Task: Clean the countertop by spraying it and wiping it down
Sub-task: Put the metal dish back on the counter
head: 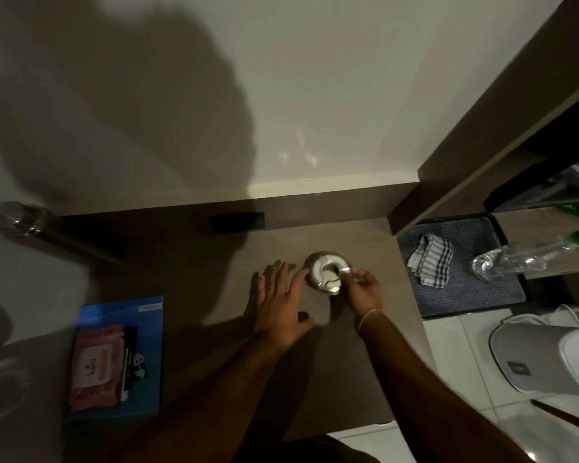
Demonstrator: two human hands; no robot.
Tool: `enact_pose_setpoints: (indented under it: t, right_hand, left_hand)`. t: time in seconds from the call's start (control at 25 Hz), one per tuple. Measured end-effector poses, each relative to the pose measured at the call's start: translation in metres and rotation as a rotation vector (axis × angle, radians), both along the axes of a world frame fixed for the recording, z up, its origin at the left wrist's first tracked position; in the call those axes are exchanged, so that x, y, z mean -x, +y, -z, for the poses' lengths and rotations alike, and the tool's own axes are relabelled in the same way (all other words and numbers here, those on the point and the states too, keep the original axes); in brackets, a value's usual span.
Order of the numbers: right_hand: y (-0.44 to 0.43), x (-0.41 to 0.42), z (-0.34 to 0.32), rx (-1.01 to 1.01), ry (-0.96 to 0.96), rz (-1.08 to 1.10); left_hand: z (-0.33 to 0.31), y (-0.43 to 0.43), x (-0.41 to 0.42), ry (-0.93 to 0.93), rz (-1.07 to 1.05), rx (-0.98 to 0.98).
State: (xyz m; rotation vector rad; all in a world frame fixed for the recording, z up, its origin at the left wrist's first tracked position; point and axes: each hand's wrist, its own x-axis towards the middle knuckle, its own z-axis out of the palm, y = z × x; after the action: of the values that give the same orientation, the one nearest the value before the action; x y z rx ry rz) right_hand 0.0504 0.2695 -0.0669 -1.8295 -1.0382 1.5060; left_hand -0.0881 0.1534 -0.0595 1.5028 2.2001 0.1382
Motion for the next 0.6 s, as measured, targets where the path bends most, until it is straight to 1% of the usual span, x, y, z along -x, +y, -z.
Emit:
enact_pose_setpoints:
  t: [0.12,0.2,0.32,0.36,0.44,0.48,0.52,0.6]
  right_hand:
    - [0.048,-0.028,-0.008,-0.045,-0.108,0.163]
    - [0.072,-0.035,-0.008,-0.047,-0.094,0.216]
    - [0.090,-0.035,-0.003,-0.008,-0.091,0.194]
    - [0.095,-0.042,-0.001,-0.006,-0.126,0.141]
    - [0.097,-0.052,0.010,0.037,-0.109,0.069]
    - [0.096,-0.056,0.013,0.046,-0.137,0.040]
    - [0.094,-0.054,0.018,0.042,-0.207,0.026]
    - [0.089,-0.042,0.027,0.013,-0.409,0.001]
  left_hand:
    - [0.003,0.000,0.003,0.000,0.016,0.026]
    - [0.005,-0.010,0.010,0.019,0.006,0.035]
    - [0.006,-0.041,0.026,-0.017,-0.007,-0.001]
    - [0.005,-0.055,0.034,-0.026,-0.030,-0.028]
    - [0.003,-0.090,0.059,-0.010,-0.138,-0.029]
    - [0.002,-0.110,0.071,0.020,-0.222,-0.023]
    - [-0.001,-0.133,0.083,0.056,-0.324,-0.029]
    - [-0.004,-0.179,0.107,0.116,-0.575,-0.073]
